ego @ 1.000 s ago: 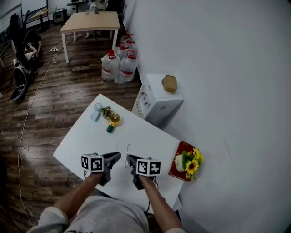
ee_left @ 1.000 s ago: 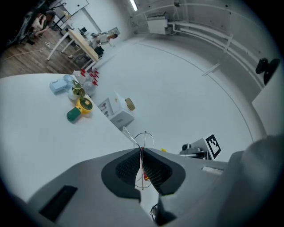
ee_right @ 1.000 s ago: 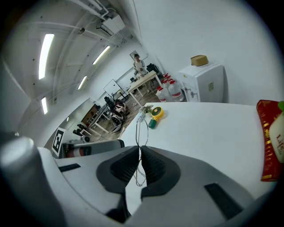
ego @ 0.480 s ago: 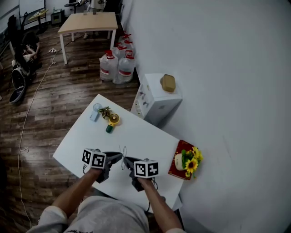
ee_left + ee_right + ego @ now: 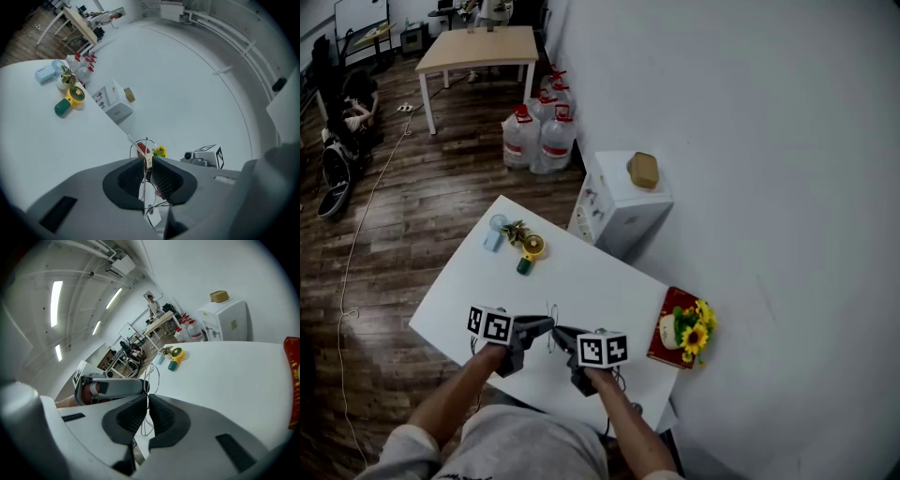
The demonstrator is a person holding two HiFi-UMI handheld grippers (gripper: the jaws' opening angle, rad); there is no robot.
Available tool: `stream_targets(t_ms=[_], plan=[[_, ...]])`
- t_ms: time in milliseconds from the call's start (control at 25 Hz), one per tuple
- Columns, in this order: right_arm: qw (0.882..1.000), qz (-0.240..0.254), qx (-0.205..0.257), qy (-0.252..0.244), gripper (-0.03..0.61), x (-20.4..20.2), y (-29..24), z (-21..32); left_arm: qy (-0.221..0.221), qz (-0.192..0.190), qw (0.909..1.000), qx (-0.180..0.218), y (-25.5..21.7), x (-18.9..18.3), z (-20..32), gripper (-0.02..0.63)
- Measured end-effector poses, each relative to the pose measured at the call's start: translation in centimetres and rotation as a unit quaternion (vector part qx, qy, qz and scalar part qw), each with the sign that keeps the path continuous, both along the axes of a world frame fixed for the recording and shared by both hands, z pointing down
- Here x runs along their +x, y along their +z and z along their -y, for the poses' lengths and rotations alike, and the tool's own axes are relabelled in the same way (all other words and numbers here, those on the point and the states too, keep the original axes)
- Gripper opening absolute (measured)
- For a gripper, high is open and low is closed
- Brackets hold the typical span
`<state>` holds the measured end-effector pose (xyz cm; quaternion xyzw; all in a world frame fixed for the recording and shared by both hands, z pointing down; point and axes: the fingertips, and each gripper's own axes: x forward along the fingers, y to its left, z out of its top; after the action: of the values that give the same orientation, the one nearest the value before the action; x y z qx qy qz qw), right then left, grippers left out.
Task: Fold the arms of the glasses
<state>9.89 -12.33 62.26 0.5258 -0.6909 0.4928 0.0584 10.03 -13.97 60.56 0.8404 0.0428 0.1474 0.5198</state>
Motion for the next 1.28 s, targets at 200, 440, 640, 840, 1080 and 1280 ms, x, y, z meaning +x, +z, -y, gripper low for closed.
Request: stream_targets(t_ms=[200,440,640,840,1080,1280], plan=[[1.0,0.009,0.007,-0.018,0.02,-0.5,-0.2,0.0,-0.002,-0.01,0.9999,-0.013,-0.2,0.2,0.4,0.055],[1.0,0.008,0.009,-0.01,0.02,-0.1,-0.1,0.1,0.007,-0.015,0.9998,-0.007,-0.6,0.1,0.5,0.076],[0.999,0.008,0.011,0.03,0.02,1.6,-0.2,0.2,0.011,-0.019,0.9996,0.017,-1.3,-0.6,0.9,0.103],[0.999,0.018,0.015,0.036,0.02,2.2,-0.6,0.4,0.015,-0.008,0.999,0.04,-1.4,-0.5,1.3,0.103],[1.0,0.006,0.017,0.002,0.02,0.6,-0.3,0.5,0.059,0.003,0.9976,0.036,-1.4,0.8,0.1,0.154],[1.0,0.0,0.021,-0.011,0.02,0.2,-0.3,0.4,0.087,0.006,0.9958,0.028,-1.6,1.5,-0.7,0.21]])
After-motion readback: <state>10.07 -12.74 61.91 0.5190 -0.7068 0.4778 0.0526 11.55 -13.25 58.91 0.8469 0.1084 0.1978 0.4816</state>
